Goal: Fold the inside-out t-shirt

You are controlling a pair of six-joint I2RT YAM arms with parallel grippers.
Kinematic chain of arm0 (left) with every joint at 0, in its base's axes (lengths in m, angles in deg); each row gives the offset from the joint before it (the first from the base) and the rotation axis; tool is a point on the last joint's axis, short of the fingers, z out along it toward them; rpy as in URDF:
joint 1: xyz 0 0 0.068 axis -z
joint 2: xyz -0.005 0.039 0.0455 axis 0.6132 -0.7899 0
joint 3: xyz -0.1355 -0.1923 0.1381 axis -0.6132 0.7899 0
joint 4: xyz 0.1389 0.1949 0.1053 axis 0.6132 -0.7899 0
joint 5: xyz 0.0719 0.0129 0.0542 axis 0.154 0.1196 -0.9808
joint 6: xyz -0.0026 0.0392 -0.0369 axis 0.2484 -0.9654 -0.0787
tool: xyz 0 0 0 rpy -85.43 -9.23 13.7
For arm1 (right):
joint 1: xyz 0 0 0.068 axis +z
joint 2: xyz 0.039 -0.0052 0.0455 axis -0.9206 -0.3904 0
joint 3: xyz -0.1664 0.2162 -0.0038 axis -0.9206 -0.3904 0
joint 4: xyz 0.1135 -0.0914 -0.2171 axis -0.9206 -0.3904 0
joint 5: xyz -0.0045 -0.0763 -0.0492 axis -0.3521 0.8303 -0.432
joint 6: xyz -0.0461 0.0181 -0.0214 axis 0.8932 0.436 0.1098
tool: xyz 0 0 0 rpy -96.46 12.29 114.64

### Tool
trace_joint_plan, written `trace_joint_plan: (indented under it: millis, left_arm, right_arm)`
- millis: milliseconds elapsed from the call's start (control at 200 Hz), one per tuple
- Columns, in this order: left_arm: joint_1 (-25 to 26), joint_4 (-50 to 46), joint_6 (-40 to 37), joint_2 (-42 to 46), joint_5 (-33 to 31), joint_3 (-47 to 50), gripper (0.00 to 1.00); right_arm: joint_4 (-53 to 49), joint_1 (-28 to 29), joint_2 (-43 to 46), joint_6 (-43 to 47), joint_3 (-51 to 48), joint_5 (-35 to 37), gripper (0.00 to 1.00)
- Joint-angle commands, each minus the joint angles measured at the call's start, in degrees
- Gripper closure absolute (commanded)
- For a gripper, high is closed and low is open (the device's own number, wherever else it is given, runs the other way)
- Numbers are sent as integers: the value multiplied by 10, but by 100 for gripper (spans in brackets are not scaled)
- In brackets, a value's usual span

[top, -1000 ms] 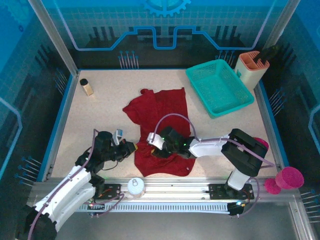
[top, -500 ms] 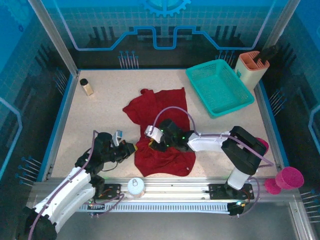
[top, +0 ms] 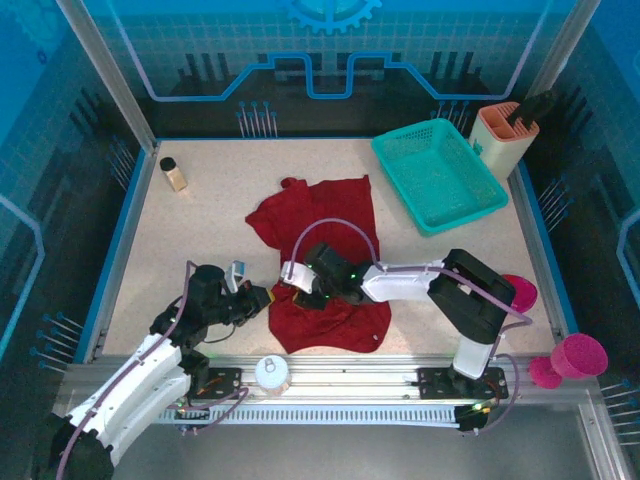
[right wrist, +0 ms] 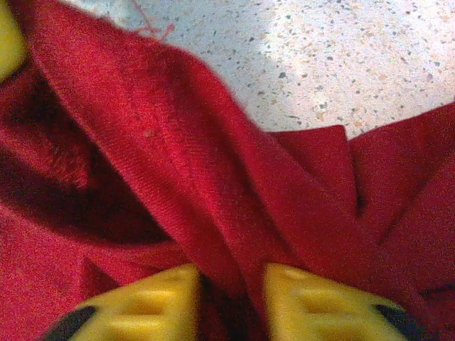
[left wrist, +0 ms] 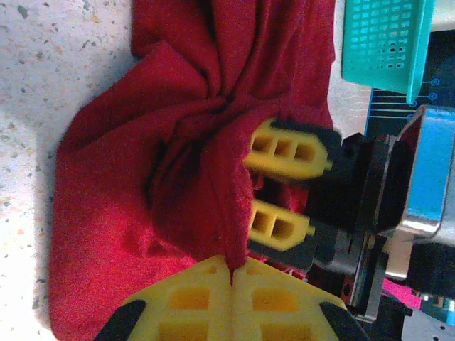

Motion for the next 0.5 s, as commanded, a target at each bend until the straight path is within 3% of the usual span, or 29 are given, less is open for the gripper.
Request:
trace_joint_plan:
  millis: [0, 280, 405, 495]
  left_arm:
    - [-7, -20, 2, 9, 13, -6, 100]
    - [-8, -49, -26, 25, -42, 5, 100]
    - [-8, -79, -44, 25, -82, 4, 100]
    - [-8, -79, -56, 26, -90, 3, 100]
  right_arm:
    - [-45, 7, 27, 3, 15, 16, 83]
    - [-100, -39, 145, 18, 4, -231, 100]
    - [-141, -29, 139, 64, 20, -344, 100]
    - [-187, -9, 119, 77, 45, -366, 96]
